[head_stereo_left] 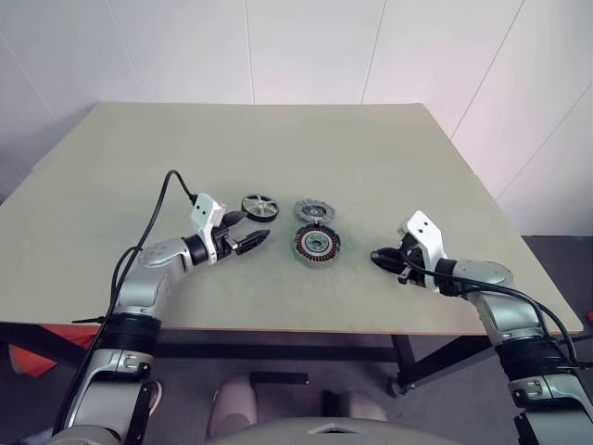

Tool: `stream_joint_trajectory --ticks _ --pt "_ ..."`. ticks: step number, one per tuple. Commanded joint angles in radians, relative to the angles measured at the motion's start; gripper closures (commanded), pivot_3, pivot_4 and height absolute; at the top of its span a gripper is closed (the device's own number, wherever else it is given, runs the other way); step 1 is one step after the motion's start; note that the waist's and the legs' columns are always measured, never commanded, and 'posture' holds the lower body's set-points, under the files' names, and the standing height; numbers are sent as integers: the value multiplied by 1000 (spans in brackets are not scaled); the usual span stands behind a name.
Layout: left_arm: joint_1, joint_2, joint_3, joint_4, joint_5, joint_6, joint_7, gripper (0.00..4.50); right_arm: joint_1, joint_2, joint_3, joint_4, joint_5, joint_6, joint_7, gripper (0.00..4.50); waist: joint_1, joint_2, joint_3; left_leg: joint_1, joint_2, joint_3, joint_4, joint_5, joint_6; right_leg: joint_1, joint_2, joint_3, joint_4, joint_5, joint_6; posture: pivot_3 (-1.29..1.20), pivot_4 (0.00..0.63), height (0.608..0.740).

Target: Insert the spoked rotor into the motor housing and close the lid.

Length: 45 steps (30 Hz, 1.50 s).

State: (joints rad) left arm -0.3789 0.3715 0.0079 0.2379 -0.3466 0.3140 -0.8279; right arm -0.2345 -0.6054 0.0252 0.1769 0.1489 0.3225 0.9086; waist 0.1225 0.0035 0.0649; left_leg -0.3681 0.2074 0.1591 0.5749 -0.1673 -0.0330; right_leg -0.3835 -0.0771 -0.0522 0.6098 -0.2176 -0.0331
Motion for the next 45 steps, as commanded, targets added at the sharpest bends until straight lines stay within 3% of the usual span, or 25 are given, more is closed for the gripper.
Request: stream_joint_trajectory --ticks 1,10,19,39,45 --pt "-15 5 15 -18 2 -21 6 0 -25 -9 11 8 -16 -11 -9 3856 0 0 0 0 0 0 0 0 0 0 0 0 0 0 0 0 0 740" --pt "-15 0 17 -7 3 -26 13 0 -214 105 30 -143 55 99 -60 3856 -14 1 0 0 0 0 0 1 -1 -2 1 0 3 0 0 0 0 740" --pt "3 0 25 -27 -2 -25 37 0 -218 199 162 -138 28 141 -70 3856 -14 0 0 -2 0 0 0 0 0 -2 0 0 1 0 -1 0 0 740" --pt "20 5 29 -47 -3 -25 54 0 -212 223 204 -35 -10 133 -103 3856 -18 0 0 0 0 0 0 0 0 -1 0 0 2 0 -1 0 0 740" --pt "19 1 25 -46 -2 -26 54 0 -203 212 202 -74 -13 110 -99 1838 -18 0 0 0 0 0 -1 0 0 -1 0 0 2 0 -1 0 0 740"
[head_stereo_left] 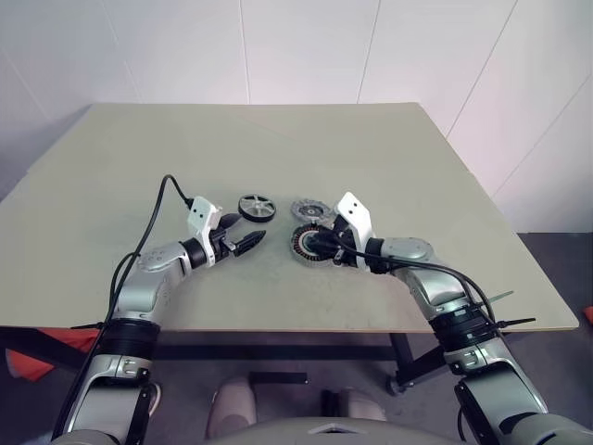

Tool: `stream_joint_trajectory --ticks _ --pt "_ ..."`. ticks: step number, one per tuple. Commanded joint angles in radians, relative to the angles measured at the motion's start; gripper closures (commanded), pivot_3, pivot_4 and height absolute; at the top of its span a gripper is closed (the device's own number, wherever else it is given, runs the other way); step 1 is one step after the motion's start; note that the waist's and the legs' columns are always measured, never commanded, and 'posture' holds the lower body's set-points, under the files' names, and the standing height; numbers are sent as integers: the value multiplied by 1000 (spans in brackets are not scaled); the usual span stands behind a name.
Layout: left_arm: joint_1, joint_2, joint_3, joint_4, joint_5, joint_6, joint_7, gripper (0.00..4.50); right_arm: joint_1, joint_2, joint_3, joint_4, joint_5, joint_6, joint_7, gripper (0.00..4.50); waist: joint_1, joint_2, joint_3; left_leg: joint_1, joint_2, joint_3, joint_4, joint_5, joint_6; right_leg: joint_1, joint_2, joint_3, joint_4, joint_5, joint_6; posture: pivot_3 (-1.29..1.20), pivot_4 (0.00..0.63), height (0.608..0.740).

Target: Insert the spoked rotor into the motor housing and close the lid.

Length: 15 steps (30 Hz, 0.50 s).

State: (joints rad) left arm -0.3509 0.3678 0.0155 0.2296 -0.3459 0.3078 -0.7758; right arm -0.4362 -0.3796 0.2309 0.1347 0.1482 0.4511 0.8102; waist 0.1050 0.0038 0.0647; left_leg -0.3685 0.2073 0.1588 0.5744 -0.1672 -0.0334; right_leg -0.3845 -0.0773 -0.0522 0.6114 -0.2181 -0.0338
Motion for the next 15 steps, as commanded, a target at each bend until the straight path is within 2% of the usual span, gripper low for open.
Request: stream_joint_trajectory --ticks 1,2,8,11,15 --pt "-10 4 16 -37 -2 -19 2 0 0 -16 -5 -43 -10 -24 3 1491 0 0 0 0 0 0 0 0 0 0 0 0 0 0 0 0 0 740" --pt "-11 4 16 -36 -2 -19 1 0 0 -17 -7 -53 -5 -25 6 1136 0 0 0 0 0 0 0 0 0 0 0 0 0 0 0 0 0 740" --pt "-15 3 13 -26 1 -22 1 0 -23 -2 -25 -75 20 -5 8 1136 -1 0 0 0 0 0 0 0 0 -1 0 0 0 0 0 0 0 740" --pt "-16 1 13 -25 1 -23 3 0 -28 1 -27 -74 30 -9 19 1707 -2 0 0 0 0 0 0 0 0 -1 0 0 0 0 0 0 0 740" --pt "-15 1 16 -23 2 -25 4 0 -28 4 -23 -63 25 -15 16 3186 -2 0 0 0 0 0 0 0 0 -1 0 0 0 0 0 0 0 740"
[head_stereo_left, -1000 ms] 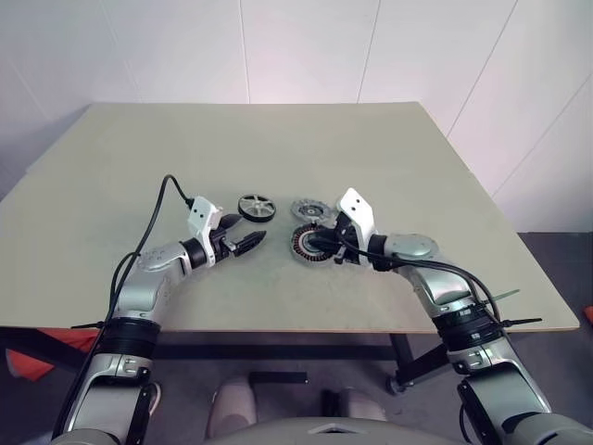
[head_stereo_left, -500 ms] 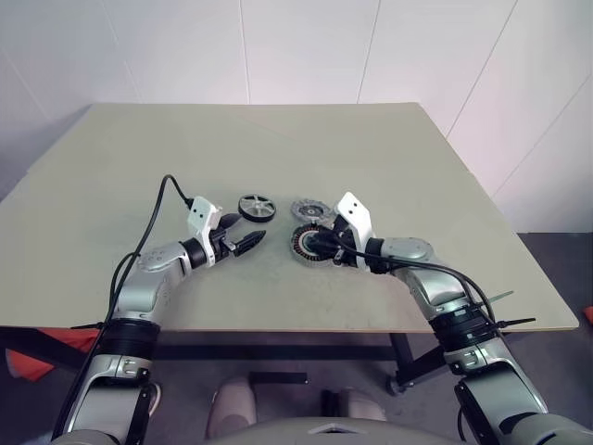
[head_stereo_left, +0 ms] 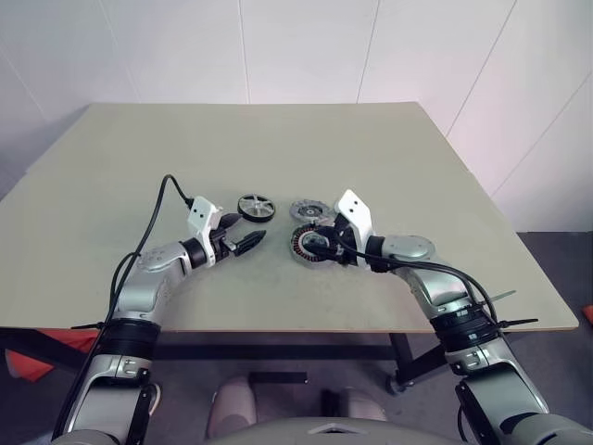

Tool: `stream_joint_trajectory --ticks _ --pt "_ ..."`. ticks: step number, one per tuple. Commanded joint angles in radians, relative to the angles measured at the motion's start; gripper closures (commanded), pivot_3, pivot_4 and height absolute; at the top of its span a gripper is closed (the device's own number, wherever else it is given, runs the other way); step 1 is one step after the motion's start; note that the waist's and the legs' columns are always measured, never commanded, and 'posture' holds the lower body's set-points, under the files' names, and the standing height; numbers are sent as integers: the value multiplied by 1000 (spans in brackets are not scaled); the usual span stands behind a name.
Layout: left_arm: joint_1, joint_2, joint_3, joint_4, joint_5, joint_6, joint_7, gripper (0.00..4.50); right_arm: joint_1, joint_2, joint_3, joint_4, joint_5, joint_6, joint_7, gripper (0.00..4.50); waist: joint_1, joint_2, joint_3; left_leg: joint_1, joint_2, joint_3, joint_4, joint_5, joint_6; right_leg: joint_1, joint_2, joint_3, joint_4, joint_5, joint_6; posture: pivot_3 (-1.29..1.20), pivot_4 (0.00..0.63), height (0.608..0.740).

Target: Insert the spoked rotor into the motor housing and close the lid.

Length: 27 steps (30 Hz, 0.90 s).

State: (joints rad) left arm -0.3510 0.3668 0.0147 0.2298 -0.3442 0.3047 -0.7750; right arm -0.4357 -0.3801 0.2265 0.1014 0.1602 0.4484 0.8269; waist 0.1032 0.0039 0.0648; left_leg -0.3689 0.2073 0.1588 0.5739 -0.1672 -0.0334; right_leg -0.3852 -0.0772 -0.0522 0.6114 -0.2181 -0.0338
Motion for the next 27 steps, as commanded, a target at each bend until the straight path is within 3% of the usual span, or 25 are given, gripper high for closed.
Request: stream_joint_trajectory --ticks 1,4,16,23,27 --pt "-14 3 17 -23 0 -22 3 0 -30 6 -18 -29 12 -13 -1 3577 0 0 0 0 0 0 0 0 0 0 0 0 0 0 0 0 0 740" --pt "-11 5 18 -24 0 -23 4 0 -38 14 -18 -19 11 -12 -7 4465 -1 0 0 0 0 0 0 0 0 0 0 0 0 0 0 0 0 740" --pt "-3 10 23 -31 0 -23 9 0 -22 44 30 103 -52 -39 -45 4465 -5 0 0 0 0 0 0 0 0 0 0 0 0 0 0 0 0 740" --pt "-6 -12 42 -26 -20 -7 44 0 -41 31 -12 43 -31 -38 -52 4465 -5 0 0 1 0 0 0 0 0 1 0 0 0 0 0 0 0 740" --pt "-62 -76 125 45 -56 34 172 0 -83 26 -79 -54 23 -1 -56 4465 -4 0 0 0 0 0 0 0 0 0 0 0 0 0 0 0 0 740"
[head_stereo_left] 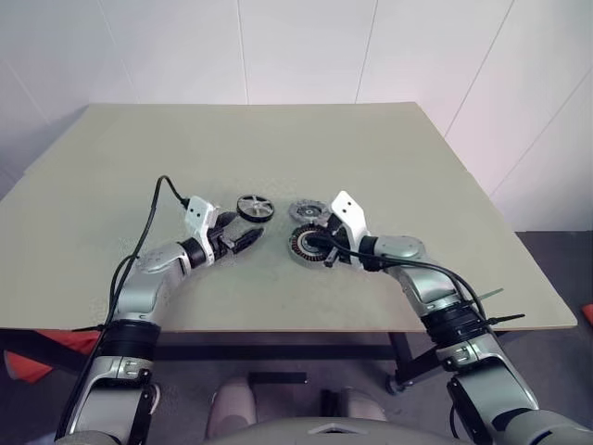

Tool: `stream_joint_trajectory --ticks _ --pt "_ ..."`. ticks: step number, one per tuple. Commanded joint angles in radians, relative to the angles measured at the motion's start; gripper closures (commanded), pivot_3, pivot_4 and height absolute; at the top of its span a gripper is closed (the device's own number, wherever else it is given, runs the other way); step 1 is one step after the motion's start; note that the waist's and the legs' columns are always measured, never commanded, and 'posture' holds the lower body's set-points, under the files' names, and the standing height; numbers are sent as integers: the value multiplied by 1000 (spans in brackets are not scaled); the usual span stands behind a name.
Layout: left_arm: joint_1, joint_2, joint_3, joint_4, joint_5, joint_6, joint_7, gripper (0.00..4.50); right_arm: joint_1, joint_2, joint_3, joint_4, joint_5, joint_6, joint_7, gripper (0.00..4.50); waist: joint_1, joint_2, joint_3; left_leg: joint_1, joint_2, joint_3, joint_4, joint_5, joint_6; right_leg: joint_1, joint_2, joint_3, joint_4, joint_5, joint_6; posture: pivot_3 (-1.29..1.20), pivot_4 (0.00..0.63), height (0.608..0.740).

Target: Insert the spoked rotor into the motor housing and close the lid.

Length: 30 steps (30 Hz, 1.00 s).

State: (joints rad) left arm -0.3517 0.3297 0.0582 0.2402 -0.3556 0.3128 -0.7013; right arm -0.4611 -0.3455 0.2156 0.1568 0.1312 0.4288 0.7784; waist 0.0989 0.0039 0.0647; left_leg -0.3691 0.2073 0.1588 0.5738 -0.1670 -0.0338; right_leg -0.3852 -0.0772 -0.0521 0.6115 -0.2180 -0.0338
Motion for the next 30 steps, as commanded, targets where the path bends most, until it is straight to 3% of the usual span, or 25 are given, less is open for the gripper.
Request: stream_joint_trajectory --ticks 1,12,22,25,30 --pt "-86 -66 123 63 -72 53 157 0 -62 -10 -76 -121 58 26 -8 4465 0 0 0 0 0 0 0 0 0 0 0 0 0 0 0 0 0 740" --pt "-210 -177 264 245 -216 255 268 0 -65 -9 -92 -149 67 41 -26 4465 4 0 0 -1 0 0 1 0 0 -1 0 0 0 0 0 0 0 740" --pt "-438 -249 362 608 -245 233 305 0 -66 -5 -97 -143 69 34 -43 4465 26 0 0 -1 -1 -1 2 0 0 1 0 0 -1 0 0 0 0 740" --pt "-465 -261 357 658 -225 210 302 602 -66 -3 -99 -145 68 32 -50 4500 31 0 0 -1 -1 -1 1 0 0 1 0 0 -1 0 0 0 0 740" --pt "-468 -257 387 678 -243 214 305 2349 -63 -7 -104 -139 66 27 -62 4500 31 0 0 -2 -1 -1 1 0 0 1 -1 -1 -3 0 0 0 0 740"
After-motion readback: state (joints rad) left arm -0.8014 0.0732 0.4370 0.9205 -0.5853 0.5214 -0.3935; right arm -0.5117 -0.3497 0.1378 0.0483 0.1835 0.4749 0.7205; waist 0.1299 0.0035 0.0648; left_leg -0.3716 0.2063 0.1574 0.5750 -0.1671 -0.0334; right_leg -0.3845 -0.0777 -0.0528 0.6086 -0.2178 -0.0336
